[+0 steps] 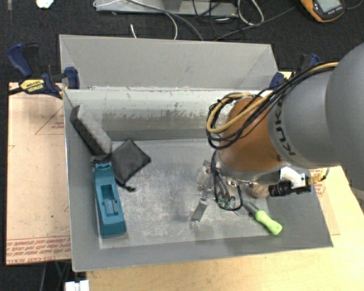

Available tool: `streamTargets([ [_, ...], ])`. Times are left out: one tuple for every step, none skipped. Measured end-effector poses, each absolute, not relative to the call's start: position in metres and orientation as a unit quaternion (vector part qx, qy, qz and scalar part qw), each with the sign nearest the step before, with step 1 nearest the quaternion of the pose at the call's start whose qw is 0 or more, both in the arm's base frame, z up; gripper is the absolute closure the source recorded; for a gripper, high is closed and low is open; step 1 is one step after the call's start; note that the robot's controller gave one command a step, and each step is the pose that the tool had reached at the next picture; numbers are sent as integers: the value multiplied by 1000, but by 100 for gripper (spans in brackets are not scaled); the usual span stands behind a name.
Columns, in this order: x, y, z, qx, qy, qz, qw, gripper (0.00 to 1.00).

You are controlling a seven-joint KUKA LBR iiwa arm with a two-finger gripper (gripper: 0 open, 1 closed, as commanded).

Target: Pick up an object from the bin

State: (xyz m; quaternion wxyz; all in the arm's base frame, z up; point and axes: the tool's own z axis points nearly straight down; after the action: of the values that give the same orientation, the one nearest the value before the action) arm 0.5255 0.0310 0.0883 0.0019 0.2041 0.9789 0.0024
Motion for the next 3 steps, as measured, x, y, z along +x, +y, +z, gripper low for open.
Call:
streamTargets([
  [525,6,84,263,965,1,-1,0],
  [532,34,84,212,977,2,1,0],
  [523,-10,94,205,979,3,0,0],
])
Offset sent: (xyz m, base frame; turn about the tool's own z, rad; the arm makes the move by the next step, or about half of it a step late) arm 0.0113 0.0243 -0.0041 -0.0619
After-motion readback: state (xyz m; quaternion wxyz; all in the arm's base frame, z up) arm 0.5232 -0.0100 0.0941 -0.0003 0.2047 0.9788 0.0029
